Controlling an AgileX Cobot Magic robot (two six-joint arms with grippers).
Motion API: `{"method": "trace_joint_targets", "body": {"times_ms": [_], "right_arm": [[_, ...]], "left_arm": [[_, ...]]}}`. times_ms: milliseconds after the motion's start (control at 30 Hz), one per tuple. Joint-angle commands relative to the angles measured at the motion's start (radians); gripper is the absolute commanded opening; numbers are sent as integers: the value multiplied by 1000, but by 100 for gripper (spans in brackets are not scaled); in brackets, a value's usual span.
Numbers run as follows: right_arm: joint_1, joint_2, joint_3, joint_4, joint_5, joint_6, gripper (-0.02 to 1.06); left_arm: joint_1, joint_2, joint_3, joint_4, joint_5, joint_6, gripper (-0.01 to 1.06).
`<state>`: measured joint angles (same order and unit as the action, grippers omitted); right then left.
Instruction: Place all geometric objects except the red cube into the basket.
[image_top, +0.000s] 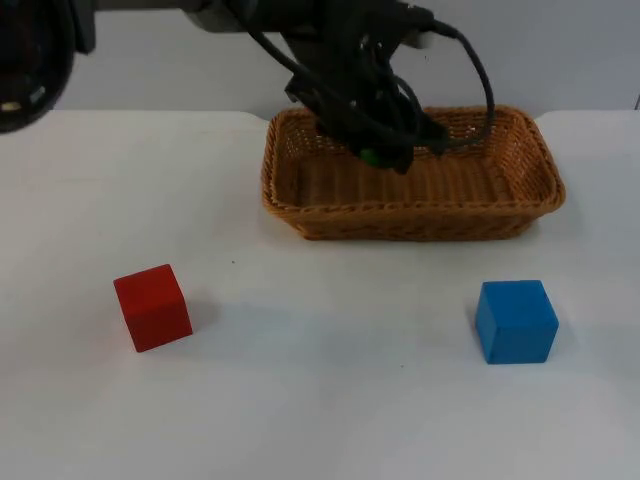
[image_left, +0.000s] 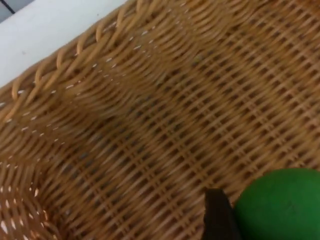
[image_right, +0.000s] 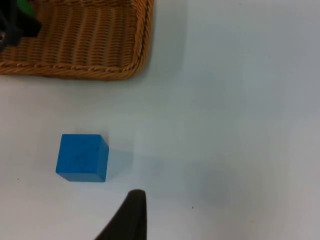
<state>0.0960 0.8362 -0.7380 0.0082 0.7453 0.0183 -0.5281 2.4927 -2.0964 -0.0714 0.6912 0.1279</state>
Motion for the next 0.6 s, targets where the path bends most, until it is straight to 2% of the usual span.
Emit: {"method": "trace_joint_targets", "body": {"times_ms": [0, 100, 167, 233, 267, 400, 433, 467, 567], "right_arm": [[-6, -3, 2, 2, 0, -10, 105], [-6, -3, 2, 2, 2, -10, 105], [-6, -3, 2, 2, 2, -10, 105], [-6, -3, 2, 2, 2, -10, 105], [-6, -3, 2, 2, 2, -10, 105], [-6, -3, 2, 2, 2, -10, 105], [-6, -3, 2, 0, 2, -10, 105], [-6, -3, 2, 0, 2, -10, 105], [-6, -3, 2, -2, 2, -10, 105]], "left_arm": [[14, 4, -13, 13, -27, -31, 0], [20, 9, -13, 4, -30, -31, 4], [23, 13, -13, 4, -23, -31, 18], [23, 14, -13, 4, -17, -31, 38], [23, 14, -13, 4, -17, -31, 38], [23, 10, -13, 2, 5, -31, 75], [23, 5, -14, 2, 15, -31, 80], [23, 5, -14, 2, 15, -31, 80], [23, -25, -14, -26, 63, -31, 90]]}}
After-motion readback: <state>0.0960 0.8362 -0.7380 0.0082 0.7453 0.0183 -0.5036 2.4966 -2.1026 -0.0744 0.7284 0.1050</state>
